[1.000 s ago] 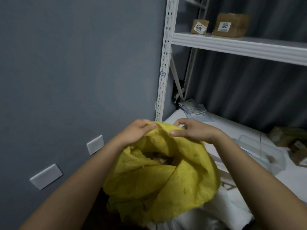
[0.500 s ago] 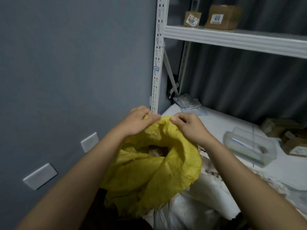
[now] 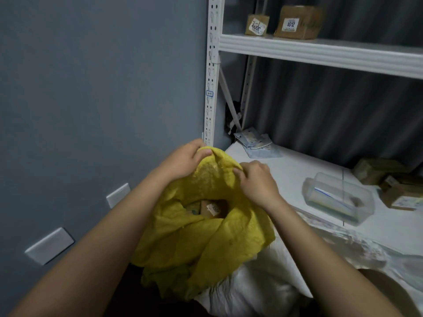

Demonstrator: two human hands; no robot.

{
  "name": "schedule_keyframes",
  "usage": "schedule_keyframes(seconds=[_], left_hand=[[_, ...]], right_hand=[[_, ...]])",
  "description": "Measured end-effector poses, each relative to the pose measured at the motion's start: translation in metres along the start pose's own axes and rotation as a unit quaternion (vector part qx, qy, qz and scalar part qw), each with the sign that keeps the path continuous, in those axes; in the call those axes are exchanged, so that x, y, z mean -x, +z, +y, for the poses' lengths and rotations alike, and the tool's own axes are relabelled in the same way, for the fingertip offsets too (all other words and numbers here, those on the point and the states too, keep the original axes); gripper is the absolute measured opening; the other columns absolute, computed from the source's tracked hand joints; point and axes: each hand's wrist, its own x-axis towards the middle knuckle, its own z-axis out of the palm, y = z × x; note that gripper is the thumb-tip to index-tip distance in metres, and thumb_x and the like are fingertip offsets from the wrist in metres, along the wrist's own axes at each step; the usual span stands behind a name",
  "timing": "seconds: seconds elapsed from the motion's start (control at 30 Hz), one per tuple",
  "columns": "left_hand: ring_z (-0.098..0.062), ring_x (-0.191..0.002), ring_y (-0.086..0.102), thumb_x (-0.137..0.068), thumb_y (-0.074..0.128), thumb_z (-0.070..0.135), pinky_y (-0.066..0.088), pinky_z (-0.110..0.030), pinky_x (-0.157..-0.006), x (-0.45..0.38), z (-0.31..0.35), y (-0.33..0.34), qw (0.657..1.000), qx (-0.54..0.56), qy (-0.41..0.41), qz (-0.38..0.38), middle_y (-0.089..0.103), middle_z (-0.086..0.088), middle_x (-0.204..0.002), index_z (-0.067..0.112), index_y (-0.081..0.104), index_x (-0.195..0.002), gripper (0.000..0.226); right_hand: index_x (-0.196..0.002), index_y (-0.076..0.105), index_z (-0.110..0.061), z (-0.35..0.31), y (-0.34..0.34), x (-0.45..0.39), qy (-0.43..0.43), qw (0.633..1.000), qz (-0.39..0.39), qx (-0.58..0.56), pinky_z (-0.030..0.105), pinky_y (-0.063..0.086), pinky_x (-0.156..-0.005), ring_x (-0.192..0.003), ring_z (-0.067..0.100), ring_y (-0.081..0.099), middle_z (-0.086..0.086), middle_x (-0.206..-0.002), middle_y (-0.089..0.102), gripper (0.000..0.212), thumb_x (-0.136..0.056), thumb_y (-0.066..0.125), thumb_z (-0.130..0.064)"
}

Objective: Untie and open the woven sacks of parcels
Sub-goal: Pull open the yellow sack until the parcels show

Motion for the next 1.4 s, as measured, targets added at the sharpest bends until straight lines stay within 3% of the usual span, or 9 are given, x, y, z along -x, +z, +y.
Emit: schedule_keyframes(seconds=[0.1, 0.23, 0.5, 0.7, 0.8, 1.0, 1.13, 1.23, 1.4], left_hand=[[-0.014, -0.081, 0.053, -0.094, 0.051, 0.042, 0.042, -0.032, -0.075, -0.003, -0.004, -0.014, 0.999, 0.041, -0.004, 0.004, 0.054, 0.010, -0.079, 0.026, 0.055, -0.088, 0.018], [-0.016, -0.074, 0.053, -0.095, 0.047, 0.043, 0.040, -0.031, -0.070, -0.009, -0.005, -0.028, 0.998, 0.048, -0.031, -0.006, 0.059, -0.004, -0.077, 0.011, 0.061, -0.079, 0.039], [-0.027, -0.087, 0.054, -0.101, 0.038, 0.029, 0.043, -0.036, -0.073, -0.019, 0.001, -0.013, 0.996, -0.087, -0.028, -0.008, 0.060, -0.009, -0.094, 0.015, 0.051, -0.088, 0.023], [-0.022, -0.087, 0.056, -0.098, 0.048, 0.022, 0.039, -0.027, -0.069, -0.030, -0.011, -0.014, 0.998, 0.054, -0.042, -0.009, 0.061, -0.006, -0.092, 0.016, 0.057, -0.088, 0.015], [-0.027, -0.089, 0.058, -0.098, 0.048, 0.027, 0.042, -0.030, -0.075, -0.034, -0.007, -0.011, 0.997, 0.029, -0.062, 0.042, 0.062, -0.004, -0.088, 0.016, 0.058, -0.088, 0.018], [-0.028, -0.104, 0.049, -0.097, 0.044, 0.042, 0.037, -0.038, -0.088, -0.013, 0.051, -0.013, 0.970, -0.071, -0.040, 0.229, 0.056, -0.006, -0.102, 0.017, 0.058, -0.094, 0.029], [-0.017, -0.089, 0.065, -0.086, 0.033, 0.071, 0.052, -0.038, -0.084, 0.004, 0.083, -0.009, 0.980, 0.159, -0.109, -0.050, 0.068, 0.001, -0.094, 0.022, 0.064, -0.101, 0.060], [-0.018, -0.096, 0.064, -0.097, 0.046, 0.037, 0.052, -0.038, -0.089, 0.001, 0.075, -0.001, 0.962, 0.238, -0.127, -0.040, 0.068, 0.000, -0.104, 0.019, 0.062, -0.115, 0.029], [-0.023, -0.085, 0.059, -0.099, 0.042, 0.019, 0.049, -0.035, -0.078, -0.010, 0.054, -0.006, 0.957, 0.234, -0.168, 0.042, 0.060, -0.009, -0.090, 0.000, 0.061, -0.104, 0.027]], right_hand=[[-0.080, 0.059, -0.010, 0.001, -0.022, -0.012, 0.071, 0.978, -0.047, -0.188, 0.037, 0.044, -0.073, -0.084, 0.027, 0.056, 0.012, -0.084, 0.061, 0.027, -0.099, 0.048, -0.025], [-0.102, 0.065, -0.011, -0.005, -0.051, -0.021, 0.144, 0.860, -0.087, -0.483, 0.032, 0.055, -0.067, -0.071, 0.019, 0.062, 0.008, -0.085, 0.065, 0.012, -0.096, 0.054, -0.011], [-0.092, 0.055, -0.008, 0.004, -0.022, -0.029, 0.238, 0.711, -0.122, -0.650, 0.030, 0.056, -0.049, -0.052, 0.017, 0.063, 0.011, -0.074, 0.058, 0.005, -0.094, 0.057, -0.011], [-0.103, 0.060, -0.016, 0.016, -0.038, -0.012, 0.149, 0.917, -0.191, -0.317, 0.037, 0.057, -0.073, -0.083, 0.024, 0.068, 0.010, -0.098, 0.068, 0.029, -0.081, 0.074, -0.027], [-0.096, 0.068, -0.017, 0.010, -0.050, -0.005, 0.112, 0.937, -0.185, -0.274, 0.046, 0.055, -0.086, -0.087, 0.026, 0.069, 0.009, -0.096, 0.072, 0.021, -0.081, 0.072, -0.030], [-0.122, 0.055, -0.017, -0.019, -0.073, -0.029, 0.137, 0.850, -0.062, -0.505, 0.027, 0.056, -0.063, -0.080, 0.016, 0.065, 0.005, -0.099, 0.063, 0.040, -0.085, 0.069, -0.014], [-0.130, 0.046, -0.010, -0.037, -0.070, -0.053, 0.145, 0.777, -0.104, -0.603, 0.029, 0.053, -0.064, -0.084, 0.019, 0.059, 0.011, -0.102, 0.056, 0.043, -0.090, 0.052, 0.003], [-0.124, 0.045, -0.011, -0.043, -0.066, -0.057, 0.117, 0.700, -0.134, -0.692, 0.034, 0.055, -0.080, -0.096, 0.026, 0.061, 0.020, -0.108, 0.059, 0.035, -0.094, 0.042, 0.006], [-0.094, 0.067, -0.022, -0.031, -0.048, -0.038, 0.033, 0.913, 0.039, -0.405, 0.036, 0.053, -0.084, -0.087, 0.013, 0.064, -0.001, -0.092, 0.068, 0.012, -0.091, 0.059, -0.013]])
